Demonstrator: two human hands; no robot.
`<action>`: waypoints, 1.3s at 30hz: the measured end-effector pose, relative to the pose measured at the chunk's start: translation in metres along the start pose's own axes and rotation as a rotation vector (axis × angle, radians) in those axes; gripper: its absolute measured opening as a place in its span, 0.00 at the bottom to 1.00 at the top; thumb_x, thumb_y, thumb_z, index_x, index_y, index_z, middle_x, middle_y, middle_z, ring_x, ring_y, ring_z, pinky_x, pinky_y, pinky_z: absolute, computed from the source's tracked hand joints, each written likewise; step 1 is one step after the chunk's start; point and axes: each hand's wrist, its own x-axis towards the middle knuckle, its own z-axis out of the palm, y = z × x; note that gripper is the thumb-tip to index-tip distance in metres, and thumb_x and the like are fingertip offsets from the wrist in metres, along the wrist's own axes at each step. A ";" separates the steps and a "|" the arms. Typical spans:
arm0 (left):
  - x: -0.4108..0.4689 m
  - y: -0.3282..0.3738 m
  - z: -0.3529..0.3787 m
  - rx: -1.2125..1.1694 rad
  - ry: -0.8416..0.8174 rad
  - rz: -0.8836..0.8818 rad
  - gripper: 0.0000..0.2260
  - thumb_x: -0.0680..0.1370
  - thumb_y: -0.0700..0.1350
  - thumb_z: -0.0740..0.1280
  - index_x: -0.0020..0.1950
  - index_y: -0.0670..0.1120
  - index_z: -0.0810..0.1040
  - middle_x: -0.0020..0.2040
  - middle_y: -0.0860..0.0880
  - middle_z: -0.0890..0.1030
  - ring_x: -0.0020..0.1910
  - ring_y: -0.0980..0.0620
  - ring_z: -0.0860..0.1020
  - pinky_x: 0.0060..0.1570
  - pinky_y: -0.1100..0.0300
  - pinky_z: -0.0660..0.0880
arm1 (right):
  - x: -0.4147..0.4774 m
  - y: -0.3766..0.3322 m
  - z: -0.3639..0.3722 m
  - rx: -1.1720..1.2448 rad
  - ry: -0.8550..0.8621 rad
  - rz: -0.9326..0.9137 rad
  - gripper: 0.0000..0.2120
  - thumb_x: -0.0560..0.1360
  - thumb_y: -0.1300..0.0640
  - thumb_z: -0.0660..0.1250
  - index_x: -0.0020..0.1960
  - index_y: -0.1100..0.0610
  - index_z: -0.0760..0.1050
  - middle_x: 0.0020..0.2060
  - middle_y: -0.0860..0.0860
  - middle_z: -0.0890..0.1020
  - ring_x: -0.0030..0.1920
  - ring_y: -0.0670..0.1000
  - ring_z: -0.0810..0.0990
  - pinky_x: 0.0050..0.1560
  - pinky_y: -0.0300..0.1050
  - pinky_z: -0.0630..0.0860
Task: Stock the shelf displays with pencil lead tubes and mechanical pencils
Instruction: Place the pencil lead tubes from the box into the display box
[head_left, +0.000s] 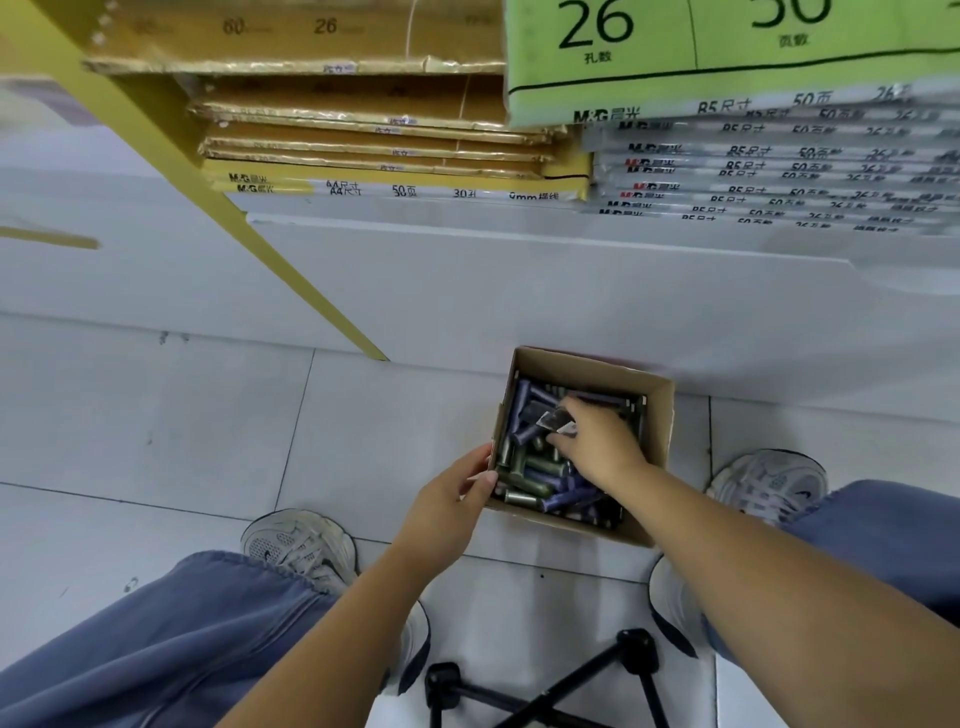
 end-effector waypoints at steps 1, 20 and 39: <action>0.001 -0.001 0.000 0.001 0.000 0.010 0.16 0.85 0.48 0.58 0.64 0.71 0.70 0.51 0.78 0.77 0.54 0.76 0.74 0.52 0.70 0.73 | -0.001 -0.001 -0.001 0.040 -0.020 -0.002 0.12 0.75 0.53 0.70 0.56 0.53 0.75 0.46 0.51 0.82 0.48 0.54 0.80 0.41 0.44 0.70; 0.063 0.065 0.036 0.821 0.060 0.371 0.22 0.78 0.56 0.69 0.71 0.55 0.73 0.69 0.53 0.75 0.67 0.51 0.72 0.61 0.56 0.72 | -0.088 0.035 -0.098 0.877 0.218 0.288 0.06 0.77 0.58 0.68 0.53 0.51 0.74 0.33 0.50 0.82 0.31 0.49 0.80 0.34 0.43 0.78; 0.101 0.053 0.103 0.080 -0.172 -0.102 0.15 0.78 0.43 0.71 0.64 0.44 0.78 0.59 0.44 0.83 0.58 0.45 0.80 0.62 0.48 0.76 | -0.093 0.042 -0.076 0.972 0.124 0.378 0.06 0.77 0.56 0.68 0.54 0.50 0.75 0.41 0.53 0.82 0.33 0.42 0.81 0.30 0.34 0.76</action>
